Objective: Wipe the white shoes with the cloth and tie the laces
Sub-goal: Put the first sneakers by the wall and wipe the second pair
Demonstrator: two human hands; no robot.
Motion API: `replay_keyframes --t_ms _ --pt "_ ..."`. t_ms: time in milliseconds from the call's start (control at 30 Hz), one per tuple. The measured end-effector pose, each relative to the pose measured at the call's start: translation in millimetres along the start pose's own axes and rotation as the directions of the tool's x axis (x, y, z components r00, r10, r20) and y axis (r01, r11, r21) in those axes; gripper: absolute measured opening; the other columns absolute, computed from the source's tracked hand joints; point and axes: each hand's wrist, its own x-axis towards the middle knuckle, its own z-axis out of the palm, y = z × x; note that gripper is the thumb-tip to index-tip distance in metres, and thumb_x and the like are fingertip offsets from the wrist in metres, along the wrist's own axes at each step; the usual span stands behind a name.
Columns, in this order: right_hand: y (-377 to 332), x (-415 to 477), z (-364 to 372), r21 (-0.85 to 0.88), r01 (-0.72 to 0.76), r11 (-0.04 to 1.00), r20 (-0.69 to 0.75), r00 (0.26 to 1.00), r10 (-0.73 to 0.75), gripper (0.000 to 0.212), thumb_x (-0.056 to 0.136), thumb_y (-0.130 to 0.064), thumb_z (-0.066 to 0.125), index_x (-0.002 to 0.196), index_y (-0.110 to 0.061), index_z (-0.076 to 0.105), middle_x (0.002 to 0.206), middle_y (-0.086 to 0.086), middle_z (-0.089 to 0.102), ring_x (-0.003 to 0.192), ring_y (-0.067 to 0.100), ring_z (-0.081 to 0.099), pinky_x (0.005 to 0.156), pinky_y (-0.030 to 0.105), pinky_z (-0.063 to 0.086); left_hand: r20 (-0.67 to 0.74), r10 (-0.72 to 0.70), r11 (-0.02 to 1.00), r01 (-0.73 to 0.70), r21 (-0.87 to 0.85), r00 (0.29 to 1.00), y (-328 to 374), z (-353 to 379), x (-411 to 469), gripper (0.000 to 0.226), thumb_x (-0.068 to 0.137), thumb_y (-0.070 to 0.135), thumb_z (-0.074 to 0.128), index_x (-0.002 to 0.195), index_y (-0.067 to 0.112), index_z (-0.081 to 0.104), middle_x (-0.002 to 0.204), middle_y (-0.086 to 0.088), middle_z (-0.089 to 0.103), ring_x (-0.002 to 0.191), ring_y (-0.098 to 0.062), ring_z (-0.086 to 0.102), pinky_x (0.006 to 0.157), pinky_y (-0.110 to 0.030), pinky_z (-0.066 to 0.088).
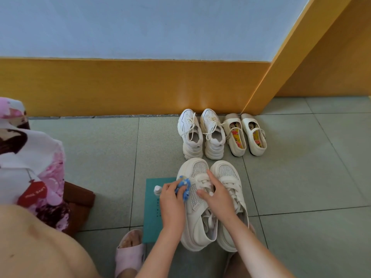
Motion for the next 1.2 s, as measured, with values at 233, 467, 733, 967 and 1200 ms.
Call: replay_keyframes --t_ms 233,467,733,967,1200 --pt "1.5 2.2 1.1 0.003 0.001 1.0 0.002 1.0 -0.001 0.079 0.08 -0.03 0.073 0.146 -0.035 0.029 0.144 -0.005 0.044 0.129 0.007 0.041 0.102 0.024 0.034 0.077 0.126 0.99 -0.131 0.057 0.989 45.5 10.5 71.8 0.026 0.091 0.015 0.057 0.116 0.008 0.063 0.106 -0.008 0.054 0.09 -0.013 0.051 0.075 -0.017 0.036" --pt "2.7 2.3 1.6 0.022 -0.003 1.0 -0.009 1.0 0.004 0.078 0.08 -0.031 0.073 0.145 -0.038 0.03 0.145 -0.009 0.043 0.129 0.005 0.04 0.104 0.026 0.034 0.339 0.097 0.963 -0.174 0.205 0.936 29.8 17.5 101.0 0.024 0.092 0.013 0.055 0.112 0.008 0.066 0.105 -0.014 0.059 0.094 -0.025 0.058 0.077 -0.027 0.043" --pt "2.6 2.2 0.2 0.041 0.002 0.999 -0.008 1.0 -0.002 0.077 0.079 -0.03 0.074 0.144 -0.039 0.032 0.144 -0.01 0.043 0.126 0.0 0.039 0.101 0.023 0.032 0.212 0.075 0.988 -0.101 0.114 0.974 17.2 13.8 71.6 0.025 0.092 0.013 0.056 0.114 0.006 0.065 0.106 -0.012 0.056 0.087 -0.013 0.05 0.073 -0.013 0.032" --pt "-2.0 2.8 3.3 0.021 0.013 1.0 0.001 1.0 -0.013 0.076 0.08 -0.027 0.073 0.144 -0.035 0.033 0.142 -0.008 0.045 0.116 -0.004 0.04 0.099 0.02 0.033 0.046 0.041 0.996 -0.044 0.071 0.998 -5.0 13.4 25.5 0.022 0.091 0.009 0.055 0.111 0.007 0.066 0.105 -0.007 0.057 0.093 -0.015 0.055 0.077 -0.015 0.036" --pt "-0.3 2.2 0.4 0.056 0.005 0.998 0.022 1.0 -0.007 0.075 0.082 -0.023 0.072 0.145 -0.033 0.033 0.144 -0.006 0.044 0.118 -0.003 0.038 0.1 0.019 0.031 -0.061 -0.034 0.998 0.036 0.043 0.998 -8.0 18.3 -3.7 0.026 0.091 0.012 0.057 0.115 0.006 0.064 0.107 -0.007 0.058 0.096 -0.016 0.053 0.082 -0.019 0.036"
